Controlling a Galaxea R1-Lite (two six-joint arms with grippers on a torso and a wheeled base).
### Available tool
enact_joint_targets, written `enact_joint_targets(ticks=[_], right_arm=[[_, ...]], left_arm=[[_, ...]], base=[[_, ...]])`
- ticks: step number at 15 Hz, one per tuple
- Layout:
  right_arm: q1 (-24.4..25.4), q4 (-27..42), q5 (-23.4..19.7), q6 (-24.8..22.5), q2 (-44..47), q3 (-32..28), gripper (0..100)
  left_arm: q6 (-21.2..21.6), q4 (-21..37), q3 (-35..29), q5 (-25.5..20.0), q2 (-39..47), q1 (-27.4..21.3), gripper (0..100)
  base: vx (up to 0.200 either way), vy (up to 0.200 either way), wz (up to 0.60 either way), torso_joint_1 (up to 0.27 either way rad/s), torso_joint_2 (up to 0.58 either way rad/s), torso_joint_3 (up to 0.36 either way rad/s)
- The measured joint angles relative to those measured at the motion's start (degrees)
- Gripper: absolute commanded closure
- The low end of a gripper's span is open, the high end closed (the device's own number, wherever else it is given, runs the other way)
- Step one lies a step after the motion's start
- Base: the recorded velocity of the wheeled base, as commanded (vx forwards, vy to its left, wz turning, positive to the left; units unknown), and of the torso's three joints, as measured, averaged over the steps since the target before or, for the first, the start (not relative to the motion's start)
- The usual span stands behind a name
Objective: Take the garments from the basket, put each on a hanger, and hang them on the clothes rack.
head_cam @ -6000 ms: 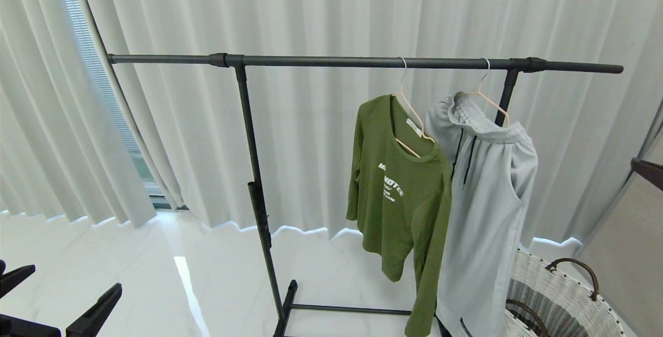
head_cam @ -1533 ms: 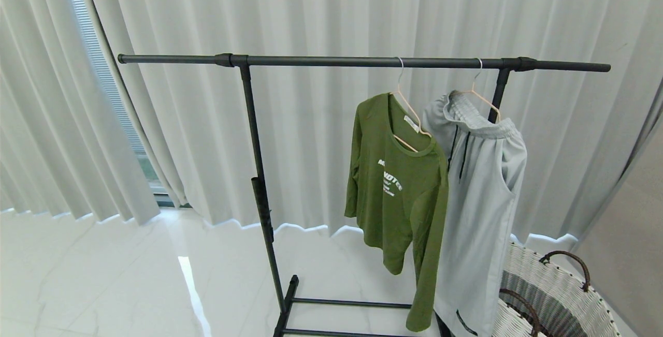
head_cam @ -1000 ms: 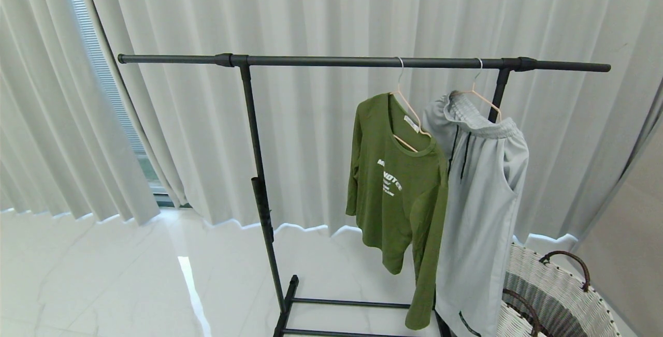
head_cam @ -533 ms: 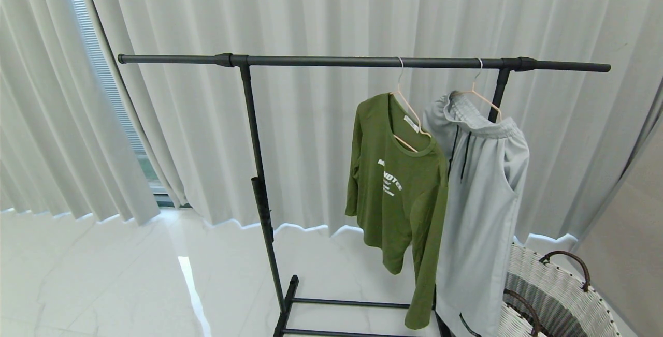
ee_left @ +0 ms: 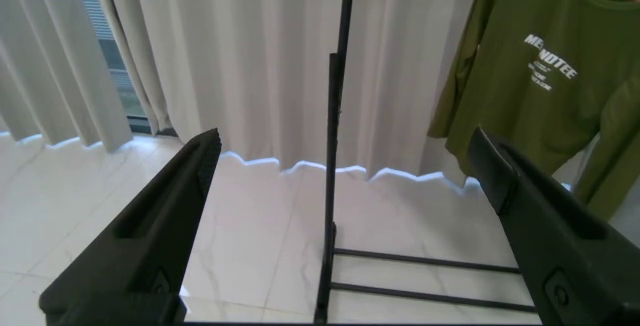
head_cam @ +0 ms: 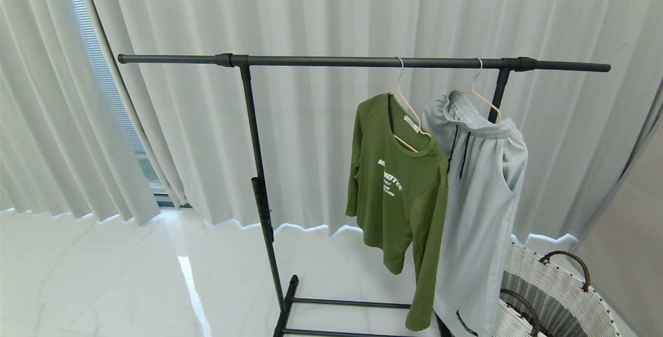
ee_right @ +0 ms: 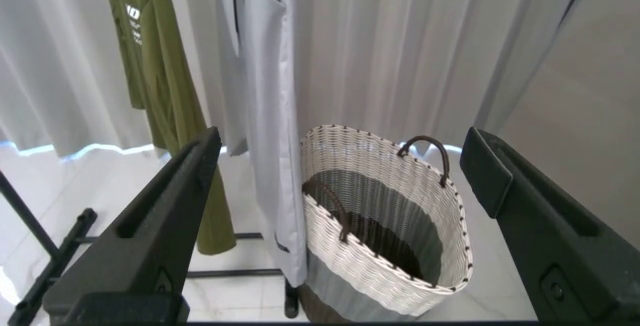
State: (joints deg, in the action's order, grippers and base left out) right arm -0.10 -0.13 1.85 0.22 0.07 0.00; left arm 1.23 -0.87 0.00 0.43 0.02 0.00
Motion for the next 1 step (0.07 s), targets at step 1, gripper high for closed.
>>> enact_joint_targets(ticks=[1], right_arm=[[0.0,0.0,0.0,0.3,0.0,0.0,0]], left_arm=[[0.0,0.0,0.0,0.0,0.0,0.0,0]], base=[[0.000,0.000,0.00,0.000,0.00,0.000]])
